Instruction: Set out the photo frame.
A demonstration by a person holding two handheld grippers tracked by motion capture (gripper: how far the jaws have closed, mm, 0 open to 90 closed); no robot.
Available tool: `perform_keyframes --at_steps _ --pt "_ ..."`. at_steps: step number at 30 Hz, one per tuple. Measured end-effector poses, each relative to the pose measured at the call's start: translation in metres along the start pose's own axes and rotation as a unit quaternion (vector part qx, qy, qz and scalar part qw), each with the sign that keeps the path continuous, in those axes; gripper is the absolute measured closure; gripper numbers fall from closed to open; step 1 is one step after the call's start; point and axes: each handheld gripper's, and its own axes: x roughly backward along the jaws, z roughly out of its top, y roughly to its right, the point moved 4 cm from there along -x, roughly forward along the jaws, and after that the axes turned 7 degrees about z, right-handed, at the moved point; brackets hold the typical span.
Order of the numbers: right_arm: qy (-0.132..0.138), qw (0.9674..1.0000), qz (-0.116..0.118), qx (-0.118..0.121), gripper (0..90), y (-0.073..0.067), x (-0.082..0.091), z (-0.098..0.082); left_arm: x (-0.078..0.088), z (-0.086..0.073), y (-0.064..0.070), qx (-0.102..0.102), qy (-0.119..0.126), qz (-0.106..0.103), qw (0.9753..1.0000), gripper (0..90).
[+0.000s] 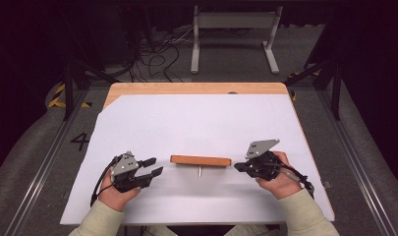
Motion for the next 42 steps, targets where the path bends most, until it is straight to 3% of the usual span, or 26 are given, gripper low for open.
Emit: perform_keyframes --at_steps 4,10,14,20,30,36,42 --pt "0.001 1.0 0.001 -0.002 90.0 -0.001 -0.017 -0.001 -0.003 -0.002 -0.002 0.014 -0.015 -0.003 0.9998 48.0" --pt "0.001 0.9997 0.003 -0.023 90.0 0.001 -0.039 -0.003 -0.006 -0.005 -0.007 0.014 -0.019 0.008 0.9997 39.6" --pt "0.007 0.9991 0.007 -0.042 90.0 0.005 -0.044 -0.005 -0.008 -0.006 -0.007 0.021 -0.025 0.01 0.9994 30.8" --pt "0.012 0.9974 -0.014 -0.069 90.0 0.018 -0.052 -0.004 -0.007 -0.01 -0.007 0.024 -0.03 0.021 0.999 21.4" --pt "0.012 0.9938 -0.037 -0.104 90.0 0.042 -0.065 0.006 -0.002 -0.018 -0.003 0.016 -0.034 0.03 0.9989 18.2" --pt "0.018 0.99 -0.05 -0.131 90.0 0.059 -0.071 0.013 0.0 -0.022 -0.002 -0.002 -0.044 0.031 0.9985 16.7" --pt "0.028 0.9876 -0.045 -0.148 90.0 0.067 -0.079 0.023 0.001 -0.023 -0.002 0.006 -0.044 0.033 0.9985 16.5"
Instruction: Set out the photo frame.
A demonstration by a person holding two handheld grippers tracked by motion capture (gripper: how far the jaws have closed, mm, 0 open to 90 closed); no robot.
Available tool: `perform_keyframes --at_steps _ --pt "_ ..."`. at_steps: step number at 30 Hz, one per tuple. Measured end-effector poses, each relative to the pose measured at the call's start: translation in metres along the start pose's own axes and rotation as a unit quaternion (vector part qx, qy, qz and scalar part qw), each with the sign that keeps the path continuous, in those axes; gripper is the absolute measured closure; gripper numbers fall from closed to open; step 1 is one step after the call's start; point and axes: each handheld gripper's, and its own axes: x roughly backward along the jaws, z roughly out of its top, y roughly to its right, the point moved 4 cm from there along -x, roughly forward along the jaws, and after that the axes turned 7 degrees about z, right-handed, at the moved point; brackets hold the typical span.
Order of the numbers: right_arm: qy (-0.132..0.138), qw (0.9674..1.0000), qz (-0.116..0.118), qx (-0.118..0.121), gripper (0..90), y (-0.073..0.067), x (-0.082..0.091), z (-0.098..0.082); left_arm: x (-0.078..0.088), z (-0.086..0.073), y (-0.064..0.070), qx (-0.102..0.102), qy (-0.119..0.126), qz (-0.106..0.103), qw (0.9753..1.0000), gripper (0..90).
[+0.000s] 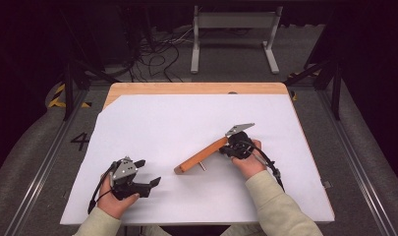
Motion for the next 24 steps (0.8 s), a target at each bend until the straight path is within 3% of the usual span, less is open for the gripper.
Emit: perform_keyframes --at_steps 5,13,18,24 --pt "0.003 0.9998 0.015 -0.016 90.0 0.003 -0.01 0.012 -0.001 0.001 0.001 -0.004 0.0 -0.001 1.0 16.4" --pt "-0.006 0.9998 0.017 -0.013 90.0 0.003 -0.027 0.034 -0.004 0.003 0.002 -0.013 -0.002 -0.006 0.9999 16.0" --pt "-0.004 0.9999 0.013 0.004 90.0 0.001 -0.041 0.049 -0.006 0.004 0.003 -0.018 -0.001 -0.01 0.9998 15.7" --pt "0.015 0.9992 0.038 0.004 90.0 0.0 -0.051 0.054 -0.006 0.003 0.003 -0.016 0.0 -0.01 0.9998 15.6"
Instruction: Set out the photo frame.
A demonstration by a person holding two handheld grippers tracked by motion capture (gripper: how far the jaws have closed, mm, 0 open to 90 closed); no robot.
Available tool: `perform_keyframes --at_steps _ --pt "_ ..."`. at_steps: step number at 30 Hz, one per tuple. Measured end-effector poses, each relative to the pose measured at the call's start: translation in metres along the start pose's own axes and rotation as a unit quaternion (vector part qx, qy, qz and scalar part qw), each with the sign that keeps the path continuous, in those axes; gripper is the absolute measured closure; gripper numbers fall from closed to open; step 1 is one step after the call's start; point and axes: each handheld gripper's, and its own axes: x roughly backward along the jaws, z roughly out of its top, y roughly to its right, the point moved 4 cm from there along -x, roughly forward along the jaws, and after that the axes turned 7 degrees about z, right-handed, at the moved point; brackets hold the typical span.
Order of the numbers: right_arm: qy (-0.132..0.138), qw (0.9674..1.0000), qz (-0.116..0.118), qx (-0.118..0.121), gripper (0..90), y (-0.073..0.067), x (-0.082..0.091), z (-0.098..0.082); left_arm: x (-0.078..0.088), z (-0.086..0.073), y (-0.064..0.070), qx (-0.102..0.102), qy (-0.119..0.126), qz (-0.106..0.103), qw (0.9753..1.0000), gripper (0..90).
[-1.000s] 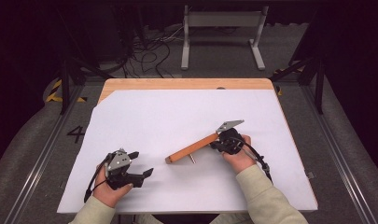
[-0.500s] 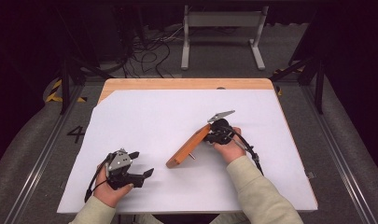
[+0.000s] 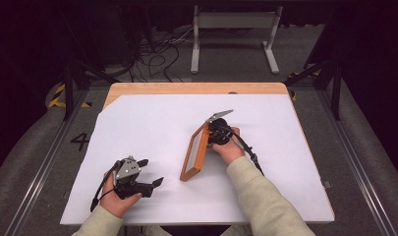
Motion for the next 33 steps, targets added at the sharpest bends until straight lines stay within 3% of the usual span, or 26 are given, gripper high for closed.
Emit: perform_keyframes --at_steps 7,13,16,19,25,31,33 --pt "0.007 0.9991 0.032 0.027 90.0 -0.007 -0.007 0.002 -0.001 0.0 0.0 0.0 -0.001 0.001 1.0 15.5" --pt "0.006 0.9987 0.037 0.036 85.2 -0.008 -0.006 0.001 -0.001 0.0 0.0 0.002 -0.001 0.001 1.0 15.4" --pt "0.0 0.9986 0.018 0.049 83.2 -0.009 -0.001 0.002 0.0 0.0 -0.001 -0.001 -0.002 0.003 1.0 15.3" --pt "-0.02 0.9986 -0.019 0.045 81.4 -0.006 0.008 -0.001 0.0 0.0 -0.002 0.004 -0.001 0.002 1.0 15.4" --pt "-0.022 0.9978 -0.043 0.044 78.4 -0.006 0.035 -0.002 0.0 0.002 -0.007 0.011 0.003 0.008 0.9999 15.7" --pt "-0.026 0.9967 -0.055 0.055 75.1 -0.013 0.064 0.0 -0.001 0.003 -0.008 0.011 0.003 0.008 0.9999 15.8" --pt "-0.028 0.9976 -0.042 0.048 73.4 -0.016 0.071 0.001 0.0 0.004 -0.009 0.01 0.003 0.01 0.9999 15.8"
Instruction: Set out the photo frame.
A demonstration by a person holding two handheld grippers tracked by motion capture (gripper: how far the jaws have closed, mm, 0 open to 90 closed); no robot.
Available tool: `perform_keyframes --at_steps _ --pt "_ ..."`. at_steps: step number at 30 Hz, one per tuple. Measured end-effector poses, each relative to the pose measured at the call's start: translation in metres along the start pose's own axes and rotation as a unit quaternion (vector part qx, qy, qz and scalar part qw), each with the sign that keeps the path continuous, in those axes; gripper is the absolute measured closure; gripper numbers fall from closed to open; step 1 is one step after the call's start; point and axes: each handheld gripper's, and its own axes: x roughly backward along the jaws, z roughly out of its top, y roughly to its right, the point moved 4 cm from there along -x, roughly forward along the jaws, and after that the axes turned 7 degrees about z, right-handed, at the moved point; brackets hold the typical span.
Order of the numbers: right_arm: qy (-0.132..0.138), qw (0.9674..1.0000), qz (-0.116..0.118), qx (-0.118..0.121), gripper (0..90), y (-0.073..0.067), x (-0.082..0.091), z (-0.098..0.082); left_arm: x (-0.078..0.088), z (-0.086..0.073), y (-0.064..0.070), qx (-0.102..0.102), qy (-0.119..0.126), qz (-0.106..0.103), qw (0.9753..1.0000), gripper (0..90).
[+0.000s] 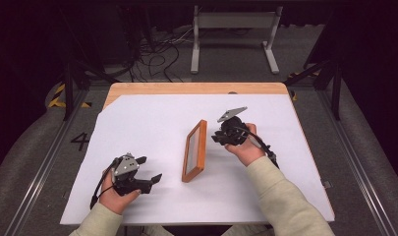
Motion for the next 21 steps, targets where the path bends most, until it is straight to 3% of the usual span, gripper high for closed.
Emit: perform_keyframes --at_steps 6,8,11,17,21 --pt "-0.007 0.9997 0.001 0.024 61.8 -0.014 0.021 0.003 0.003 0.0 -0.006 0.01 0.002 0.009 0.9999 16.0" --pt "-0.006 0.9998 0.001 0.02 60.0 -0.017 0.028 0.004 0.004 0.0 -0.011 0.017 0.003 0.015 0.9997 16.0" --pt "0.0 0.9999 0.001 0.013 55.8 -0.023 0.041 0.009 0.005 -0.002 -0.014 0.02 0.0 0.02 0.9996 16.0" --pt "0.003 0.9992 0.016 -0.038 41.5 -0.034 0.054 0.02 0.006 -0.001 -0.016 0.025 0.009 0.028 0.9993 16.4" --pt "0.006 0.9989 0.022 -0.041 36.7 -0.04 0.056 0.025 0.008 -0.003 -0.017 0.024 0.006 0.032 0.9992 16.4"
